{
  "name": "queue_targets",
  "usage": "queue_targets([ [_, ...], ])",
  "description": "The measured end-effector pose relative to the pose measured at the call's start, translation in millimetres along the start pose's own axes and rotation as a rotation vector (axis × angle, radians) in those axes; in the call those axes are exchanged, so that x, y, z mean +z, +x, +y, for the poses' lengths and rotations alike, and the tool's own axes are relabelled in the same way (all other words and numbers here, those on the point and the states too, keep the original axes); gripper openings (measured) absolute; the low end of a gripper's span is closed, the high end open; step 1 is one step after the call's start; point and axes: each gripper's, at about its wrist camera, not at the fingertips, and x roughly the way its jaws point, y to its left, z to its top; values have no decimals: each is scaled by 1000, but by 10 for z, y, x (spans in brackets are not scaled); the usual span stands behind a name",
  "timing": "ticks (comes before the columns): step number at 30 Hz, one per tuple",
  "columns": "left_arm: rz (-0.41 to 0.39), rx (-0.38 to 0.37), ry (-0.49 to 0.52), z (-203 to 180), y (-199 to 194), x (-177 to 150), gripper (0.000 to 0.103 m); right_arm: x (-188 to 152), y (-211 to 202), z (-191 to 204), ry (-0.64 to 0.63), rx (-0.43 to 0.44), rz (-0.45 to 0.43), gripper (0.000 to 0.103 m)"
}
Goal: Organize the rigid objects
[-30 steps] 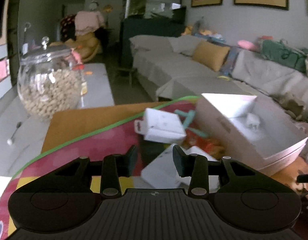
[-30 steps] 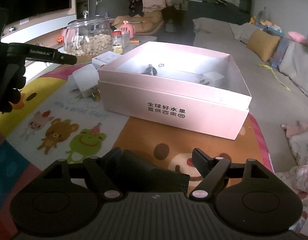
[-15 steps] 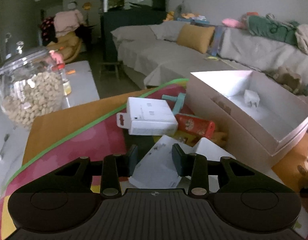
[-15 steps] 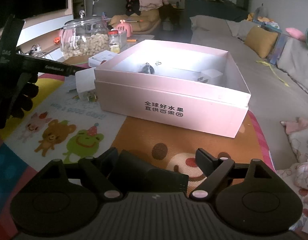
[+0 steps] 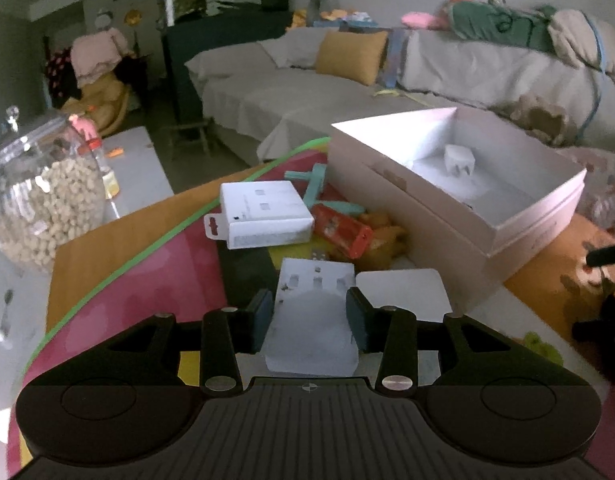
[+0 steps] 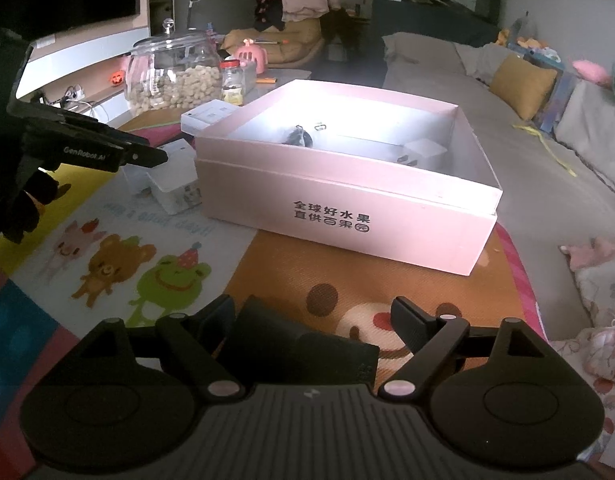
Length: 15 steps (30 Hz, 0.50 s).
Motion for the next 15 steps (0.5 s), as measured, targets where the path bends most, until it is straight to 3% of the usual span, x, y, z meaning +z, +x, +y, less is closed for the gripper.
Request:
queue_targets([
  [4, -6, 24, 23, -60, -52, -44, 44, 2, 1, 5, 0, -1, 0, 86],
  [8, -3, 37, -33, -27, -28, -28, 48, 0, 10, 3, 2, -4, 1, 87],
  [15, 1, 36, -88, 8, 58, 27, 46, -2, 12, 10, 4, -5, 2, 88],
])
